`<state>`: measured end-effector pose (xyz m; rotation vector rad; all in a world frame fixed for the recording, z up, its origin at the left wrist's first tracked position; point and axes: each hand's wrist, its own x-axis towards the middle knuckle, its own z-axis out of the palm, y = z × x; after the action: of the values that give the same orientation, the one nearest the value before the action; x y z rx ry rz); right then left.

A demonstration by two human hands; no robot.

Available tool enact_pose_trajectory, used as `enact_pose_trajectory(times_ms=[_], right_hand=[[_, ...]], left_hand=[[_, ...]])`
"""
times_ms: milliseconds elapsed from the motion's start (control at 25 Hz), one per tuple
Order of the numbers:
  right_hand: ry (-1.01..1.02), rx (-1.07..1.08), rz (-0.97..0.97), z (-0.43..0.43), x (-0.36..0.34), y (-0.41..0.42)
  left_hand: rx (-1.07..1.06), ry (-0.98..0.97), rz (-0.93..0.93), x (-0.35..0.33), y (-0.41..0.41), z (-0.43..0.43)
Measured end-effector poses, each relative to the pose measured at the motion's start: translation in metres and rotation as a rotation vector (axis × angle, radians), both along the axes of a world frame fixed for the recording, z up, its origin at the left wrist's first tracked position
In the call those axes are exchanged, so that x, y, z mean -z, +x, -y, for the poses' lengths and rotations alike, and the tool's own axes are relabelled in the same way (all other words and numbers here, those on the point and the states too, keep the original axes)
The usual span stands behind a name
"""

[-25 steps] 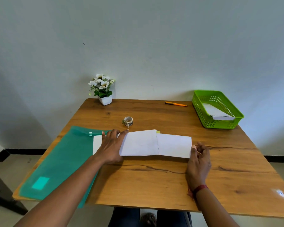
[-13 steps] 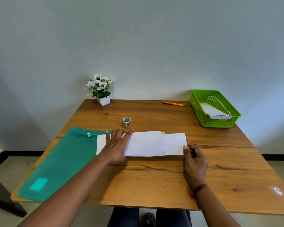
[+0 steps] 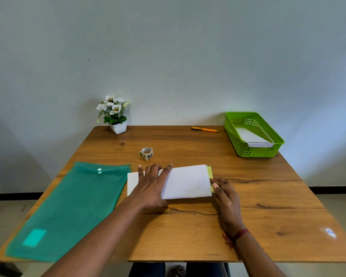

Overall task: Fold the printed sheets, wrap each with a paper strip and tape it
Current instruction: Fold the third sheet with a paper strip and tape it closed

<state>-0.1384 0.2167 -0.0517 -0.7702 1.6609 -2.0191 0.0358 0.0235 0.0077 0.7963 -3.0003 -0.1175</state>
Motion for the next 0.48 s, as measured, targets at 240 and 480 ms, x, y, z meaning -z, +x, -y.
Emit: enact_pose_trajectory(times_ms=[240, 480], right_hand=[[0.038, -0.083, 0.036, -0.003, -0.002, -0.003], [0.02, -0.056, 0.104, -0.006, -0.001, -0.01]], left_hand=[[0.024, -0.003, -0.025, 0.003, -0.011, -0.009], [0.005, 0.012, -0.05, 0.005, -0.018, -0.02]])
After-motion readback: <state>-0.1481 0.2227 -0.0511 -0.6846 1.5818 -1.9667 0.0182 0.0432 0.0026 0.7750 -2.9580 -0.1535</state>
